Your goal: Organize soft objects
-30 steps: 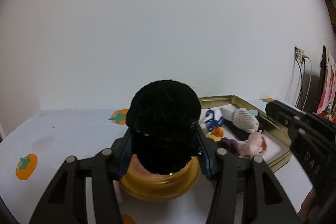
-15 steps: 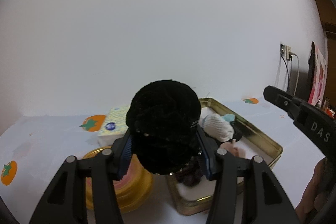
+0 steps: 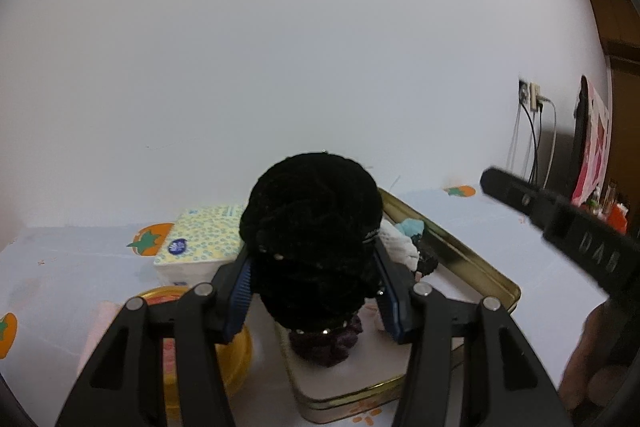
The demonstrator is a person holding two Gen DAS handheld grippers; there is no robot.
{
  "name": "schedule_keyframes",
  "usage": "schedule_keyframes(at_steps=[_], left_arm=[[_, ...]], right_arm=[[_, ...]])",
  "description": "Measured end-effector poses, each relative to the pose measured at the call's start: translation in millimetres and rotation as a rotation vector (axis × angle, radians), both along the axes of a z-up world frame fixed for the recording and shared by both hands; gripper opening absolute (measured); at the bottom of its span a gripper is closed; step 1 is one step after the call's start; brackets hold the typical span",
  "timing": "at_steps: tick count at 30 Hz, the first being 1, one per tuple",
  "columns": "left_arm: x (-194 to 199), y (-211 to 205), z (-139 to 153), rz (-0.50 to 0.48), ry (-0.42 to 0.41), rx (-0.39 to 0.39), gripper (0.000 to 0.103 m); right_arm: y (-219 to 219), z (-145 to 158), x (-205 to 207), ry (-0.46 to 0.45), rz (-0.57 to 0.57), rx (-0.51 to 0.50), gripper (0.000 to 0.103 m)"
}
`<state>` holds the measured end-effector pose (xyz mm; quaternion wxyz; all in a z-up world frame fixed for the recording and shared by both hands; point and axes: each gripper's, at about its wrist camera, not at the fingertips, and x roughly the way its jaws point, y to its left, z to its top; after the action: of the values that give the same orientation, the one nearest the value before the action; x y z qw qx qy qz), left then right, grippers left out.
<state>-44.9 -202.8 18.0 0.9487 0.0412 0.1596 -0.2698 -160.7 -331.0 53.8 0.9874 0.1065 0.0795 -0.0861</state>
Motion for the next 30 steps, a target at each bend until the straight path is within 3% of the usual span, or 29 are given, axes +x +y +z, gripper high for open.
schedule_keyframes(at_steps=[5, 8, 13, 16, 21, 25, 26, 27, 29, 30], left_arm=[[-0.9, 56.1, 15.9, 0.077, -0.046, -0.03, 0.053], [-0.5, 107.8, 22.6, 0.164, -0.066, -0.046, 0.053], [2.8, 189.8, 29.2, 0.341, -0.088, -0.021, 0.053], [8.1, 231.7, 28.5, 0.43, -0.076, -0.017, 0.053], [16.0, 278.8, 17.2, 0.506, -0.019, -0.064, 0.054], [16.0, 294.4, 7.0, 0.52, 0.009, -0.085, 0.054], [15.8, 295.4, 6.3, 0.521, 0.011, -0.086, 0.054], [16.7, 298.6, 5.5, 0.523, 0.013, -0.09, 0.054], [18.1, 304.6, 3.4, 0.524, 0.019, -0.101, 0.054], [19.4, 306.9, 2.8, 0.525, 0.021, -0.107, 0.054]], right_arm=[[41.0, -0.8, 2.5, -0.005, 0.106, -0.082, 0.005], [80.6, -3.6, 12.7, 0.052, 0.212, -0.106, 0.005], [151.0, -20.0, 37.5, 0.21, 0.445, 0.058, 0.005], [194.7, -33.9, 47.1, 0.325, 0.542, 0.088, 0.005], [234.1, -57.1, 65.0, 0.467, 0.576, 0.126, 0.005], [233.2, -72.2, 81.0, 0.528, 0.565, 0.199, 0.006], [234.1, -73.5, 80.7, 0.535, 0.562, 0.198, 0.013], [233.4, -75.1, 81.1, 0.537, 0.556, 0.192, 0.036], [229.2, -73.8, 79.3, 0.511, 0.541, 0.19, 0.072], [226.6, -72.0, 77.2, 0.496, 0.533, 0.197, 0.073]])
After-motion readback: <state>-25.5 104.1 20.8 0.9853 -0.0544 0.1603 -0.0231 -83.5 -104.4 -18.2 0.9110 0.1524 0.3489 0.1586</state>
